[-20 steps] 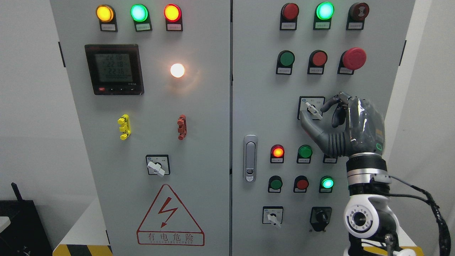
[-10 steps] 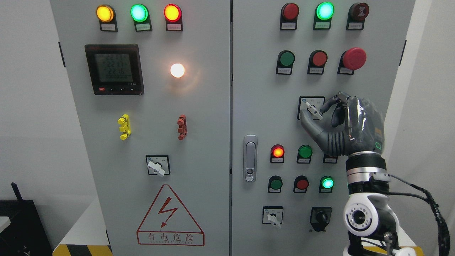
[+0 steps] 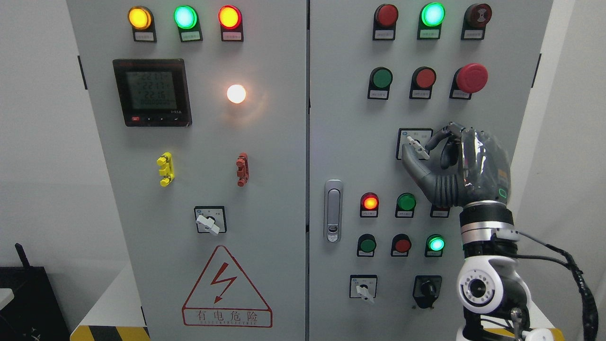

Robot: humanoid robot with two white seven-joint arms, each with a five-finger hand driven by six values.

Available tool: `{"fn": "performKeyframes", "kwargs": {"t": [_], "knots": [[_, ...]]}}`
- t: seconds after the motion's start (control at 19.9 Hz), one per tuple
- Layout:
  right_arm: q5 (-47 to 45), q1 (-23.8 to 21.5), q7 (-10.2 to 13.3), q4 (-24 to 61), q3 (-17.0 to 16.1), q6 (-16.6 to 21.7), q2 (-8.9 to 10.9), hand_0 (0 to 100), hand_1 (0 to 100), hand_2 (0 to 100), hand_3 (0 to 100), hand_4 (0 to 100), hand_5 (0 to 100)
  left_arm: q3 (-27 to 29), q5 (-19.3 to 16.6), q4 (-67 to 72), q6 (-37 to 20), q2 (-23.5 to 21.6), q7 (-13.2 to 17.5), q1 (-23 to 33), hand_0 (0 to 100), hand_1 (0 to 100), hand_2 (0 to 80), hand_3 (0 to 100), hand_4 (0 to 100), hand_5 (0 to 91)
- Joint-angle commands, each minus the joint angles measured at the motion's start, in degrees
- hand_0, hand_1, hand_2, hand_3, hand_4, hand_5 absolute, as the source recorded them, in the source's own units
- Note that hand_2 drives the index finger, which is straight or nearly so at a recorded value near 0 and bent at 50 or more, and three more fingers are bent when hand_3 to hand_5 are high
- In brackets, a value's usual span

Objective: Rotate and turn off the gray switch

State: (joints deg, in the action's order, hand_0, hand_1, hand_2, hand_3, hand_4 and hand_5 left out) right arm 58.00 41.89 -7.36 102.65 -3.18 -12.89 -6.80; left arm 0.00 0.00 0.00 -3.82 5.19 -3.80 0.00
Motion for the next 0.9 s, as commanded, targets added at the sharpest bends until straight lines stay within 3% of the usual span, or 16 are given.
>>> {"fn": "performKeyframes", "kwargs": {"t": [0.0,0.85], "knots": [[0.00,0.04,-0.02,-0.17,0.01,-0.03,-0.06,28,46,62,96,91,100,0.44,1.14,-1.49,0.05,-0.01,0.02,-0.53,12,39,0.0,0,0,0.0],[0.00,0.04,-0.11,-0.17,0.01,-0.03,-0.06,29,45,64,98,92,100,0.44,1.14,-1.49,0.05,-0.01,0.02,-0.53,12,39,0.0,0,0,0.0]]}}
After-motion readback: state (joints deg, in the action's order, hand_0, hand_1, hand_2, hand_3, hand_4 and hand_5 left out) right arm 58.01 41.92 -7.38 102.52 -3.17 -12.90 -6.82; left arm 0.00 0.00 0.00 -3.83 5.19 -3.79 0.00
